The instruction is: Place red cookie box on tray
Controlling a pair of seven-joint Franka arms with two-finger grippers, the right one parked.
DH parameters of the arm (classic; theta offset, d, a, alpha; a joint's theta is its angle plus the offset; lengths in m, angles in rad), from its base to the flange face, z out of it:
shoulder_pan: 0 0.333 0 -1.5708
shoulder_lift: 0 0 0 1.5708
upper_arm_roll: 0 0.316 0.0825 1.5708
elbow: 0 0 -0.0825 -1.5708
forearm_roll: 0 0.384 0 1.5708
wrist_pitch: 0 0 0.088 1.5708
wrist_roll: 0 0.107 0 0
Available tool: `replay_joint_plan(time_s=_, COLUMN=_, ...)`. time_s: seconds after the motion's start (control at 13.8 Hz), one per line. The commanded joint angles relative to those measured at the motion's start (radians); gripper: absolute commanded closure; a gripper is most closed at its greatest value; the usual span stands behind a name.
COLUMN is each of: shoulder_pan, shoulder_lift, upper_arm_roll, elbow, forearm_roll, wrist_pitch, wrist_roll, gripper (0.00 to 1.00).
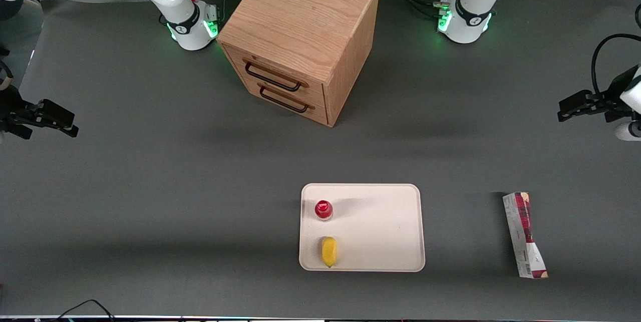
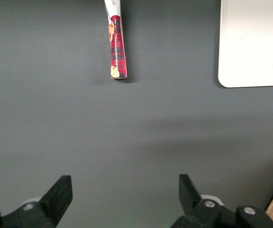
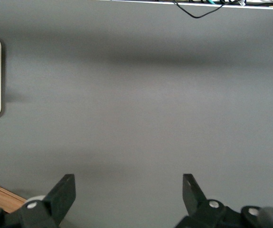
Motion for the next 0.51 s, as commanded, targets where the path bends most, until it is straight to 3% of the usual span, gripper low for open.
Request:
replay_joint_plan(time_s=0.0, shoulder_pan=-0.009, shoulder_lift=-0.006, upper_arm_roll=0.003, elbow=0.007, forearm_roll=0.005, wrist_pitch=-0.008, wrist_roll=-0.005, gripper=0.00)
replay_joint_plan(time_s=0.43, shoulder_pan=-0.008, shoulder_lift=0.043, upper_arm_roll=0.006, elbow=0.009, forearm_roll=0.005, wrist_pitch=0.104, wrist_roll=-0.002, gripper=0.00)
